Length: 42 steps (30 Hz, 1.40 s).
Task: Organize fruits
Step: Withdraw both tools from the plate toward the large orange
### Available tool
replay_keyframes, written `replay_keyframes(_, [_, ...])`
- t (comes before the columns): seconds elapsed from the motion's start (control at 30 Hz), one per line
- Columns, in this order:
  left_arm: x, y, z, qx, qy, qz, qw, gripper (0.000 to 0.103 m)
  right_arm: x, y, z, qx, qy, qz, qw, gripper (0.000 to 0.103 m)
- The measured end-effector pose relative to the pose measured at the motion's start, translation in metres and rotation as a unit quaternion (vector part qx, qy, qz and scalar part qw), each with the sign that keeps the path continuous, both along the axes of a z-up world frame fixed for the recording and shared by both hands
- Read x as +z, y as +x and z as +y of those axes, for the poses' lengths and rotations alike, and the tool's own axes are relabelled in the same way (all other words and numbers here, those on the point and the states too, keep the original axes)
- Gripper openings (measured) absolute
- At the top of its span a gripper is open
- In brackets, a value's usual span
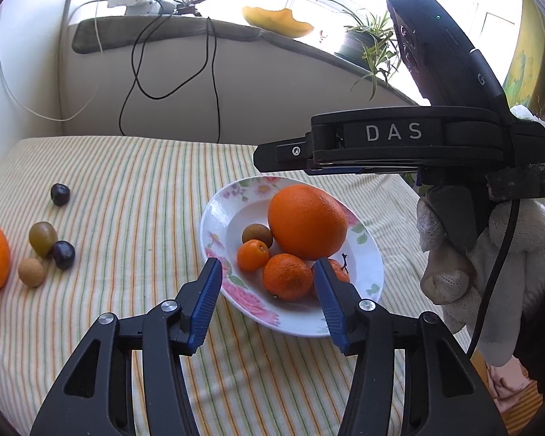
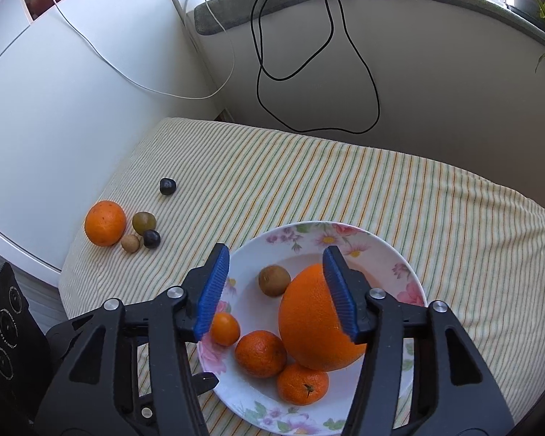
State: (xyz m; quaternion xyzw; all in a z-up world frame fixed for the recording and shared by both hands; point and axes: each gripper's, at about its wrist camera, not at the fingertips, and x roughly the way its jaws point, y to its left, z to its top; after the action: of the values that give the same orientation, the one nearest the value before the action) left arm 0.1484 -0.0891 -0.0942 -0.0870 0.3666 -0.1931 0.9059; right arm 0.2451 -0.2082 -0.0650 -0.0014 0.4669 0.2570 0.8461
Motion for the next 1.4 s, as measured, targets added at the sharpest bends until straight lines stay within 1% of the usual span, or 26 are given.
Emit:
replay_keyframes(0.1, [0.001,-0.002,0.0,0.001,0.0,-0.001,1.0,0.052,0.003,-0.002,-0.002,-0.001,0.004,-0.001,1.0,0.063])
replay_keyframes(0.17, [0.002,-0.004,0.001,0.001,0.001,-0.003,1.0,0.052,0.005,-0.004,-0.002,-0.002,0.004,-0.006,1.0,0.067])
replay_keyframes(0.37, [0.007,-0.011,0.003,0.003,0.003,-0.011,0.9999,0.053,0.008,-0.008,0.0,-0.001,0.005,-0.012,1.0,0.069])
replay_keyframes(0.43, [0.008,-0.014,0.005,0.005,0.005,-0.015,0.9999,0.057,0.009,-0.011,0.002,0.002,0.003,-0.014,1.0,0.069])
replay_keyframes(0.57, [0.013,-0.019,0.009,0.007,0.004,-0.021,0.9998,0.058,0.012,-0.015,0.006,0.005,-0.002,-0.021,1.0,0.07])
replay_keyframes(0.73, [0.016,-0.024,0.015,0.014,0.007,-0.027,0.9995,0.065,0.017,-0.021,0.013,0.008,-0.012,-0.033,0.999,0.07])
replay_keyframes(0.83, [0.017,-0.027,0.02,0.019,0.006,-0.03,0.9994,0.067,0.019,-0.024,0.018,0.01,-0.017,-0.039,0.999,0.07])
replay_keyframes(0.87, [0.018,-0.029,0.022,0.021,0.005,-0.031,0.9993,0.069,0.02,-0.025,0.02,0.01,-0.017,-0.041,0.999,0.07])
replay_keyframes(1.07, [0.018,-0.035,0.04,0.036,0.003,-0.035,0.9987,0.07,0.024,-0.029,0.03,0.01,-0.007,-0.05,0.999,0.07])
replay_keyframes(1.4, [0.017,-0.042,0.074,0.071,-0.001,-0.038,0.9968,0.07,0.025,-0.029,0.048,0.015,0.031,-0.067,0.997,0.07])
